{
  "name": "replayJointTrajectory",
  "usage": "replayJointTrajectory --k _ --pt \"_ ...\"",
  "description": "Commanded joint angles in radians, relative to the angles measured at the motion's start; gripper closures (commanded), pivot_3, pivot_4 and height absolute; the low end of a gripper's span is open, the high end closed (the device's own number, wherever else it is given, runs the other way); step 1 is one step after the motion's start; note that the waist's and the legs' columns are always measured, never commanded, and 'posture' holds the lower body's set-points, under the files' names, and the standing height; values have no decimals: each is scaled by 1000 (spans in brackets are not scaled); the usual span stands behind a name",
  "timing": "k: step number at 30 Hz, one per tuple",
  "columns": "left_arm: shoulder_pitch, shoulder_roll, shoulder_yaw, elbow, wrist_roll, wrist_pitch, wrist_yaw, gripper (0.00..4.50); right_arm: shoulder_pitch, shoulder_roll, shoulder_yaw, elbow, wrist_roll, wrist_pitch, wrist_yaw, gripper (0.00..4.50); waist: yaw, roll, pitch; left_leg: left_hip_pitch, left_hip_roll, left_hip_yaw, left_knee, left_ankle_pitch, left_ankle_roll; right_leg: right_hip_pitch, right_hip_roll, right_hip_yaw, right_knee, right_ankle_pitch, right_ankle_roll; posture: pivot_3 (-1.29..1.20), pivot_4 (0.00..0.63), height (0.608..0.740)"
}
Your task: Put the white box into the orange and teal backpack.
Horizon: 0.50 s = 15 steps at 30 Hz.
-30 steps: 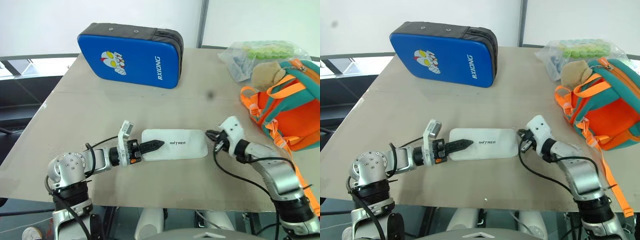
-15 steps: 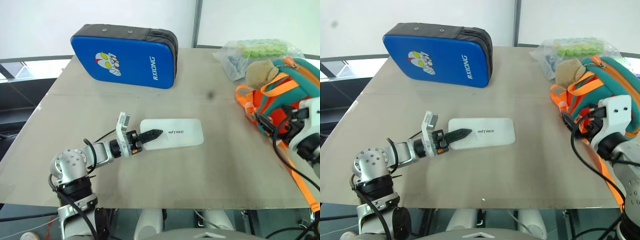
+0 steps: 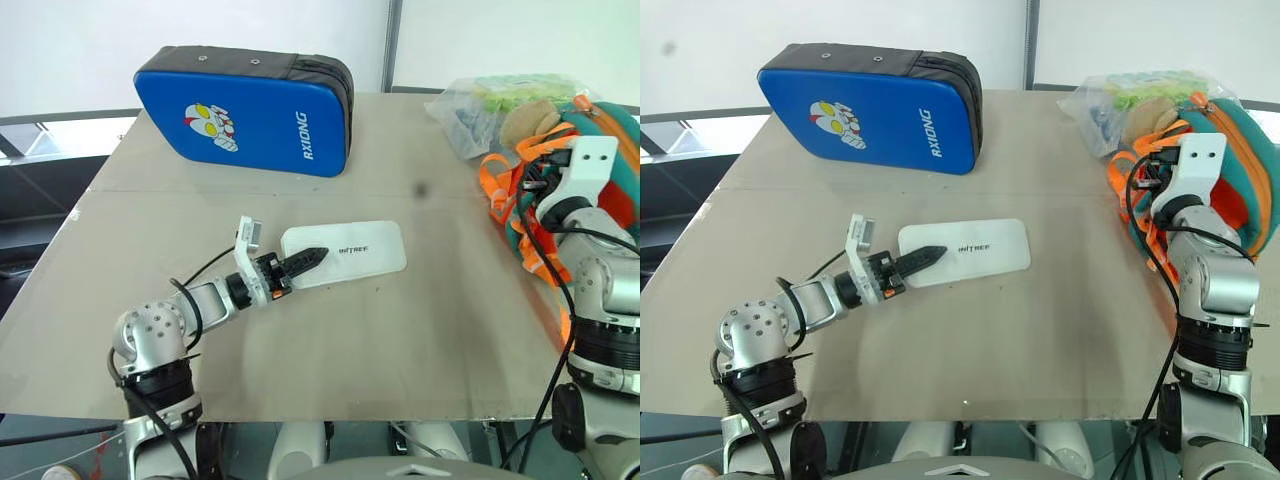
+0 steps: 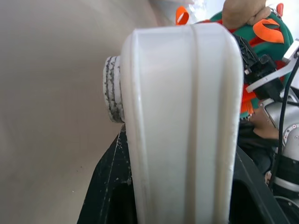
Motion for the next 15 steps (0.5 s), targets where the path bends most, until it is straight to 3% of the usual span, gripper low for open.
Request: replayJointTrajectory --k 1,7,11,15 --pt "-2 -24 42 -75 -25 -113 26 3468 -44 -32 41 -2 19 -114 129 4457 -1 0 1 0 0 0 0 0 0 0 0 1 0 0 0 0 150 740" --pt "-49 -70 68 -83 62 -426 45 3468 -149 -31 48 -90 256 -110 412 4457 -5 3 6 1 1 2 0 0 0 0 2 3 0 0 0 0 150 740" --pt "-109 -41 88 -46 105 -565 56 3468 -215 -62 40 -178 465 4 548 4457 -1 3 9 0 1 3 -1 0 0 -2 2 2 0 0 0 0 150 740" --pt "-145 23 108 -18 87 -617 20 3468 -209 -117 95 -233 549 93 633 4457 2 2 10 -4 1 3 -2 0 0 -4 1 0 -2 0 1 0 150 740"
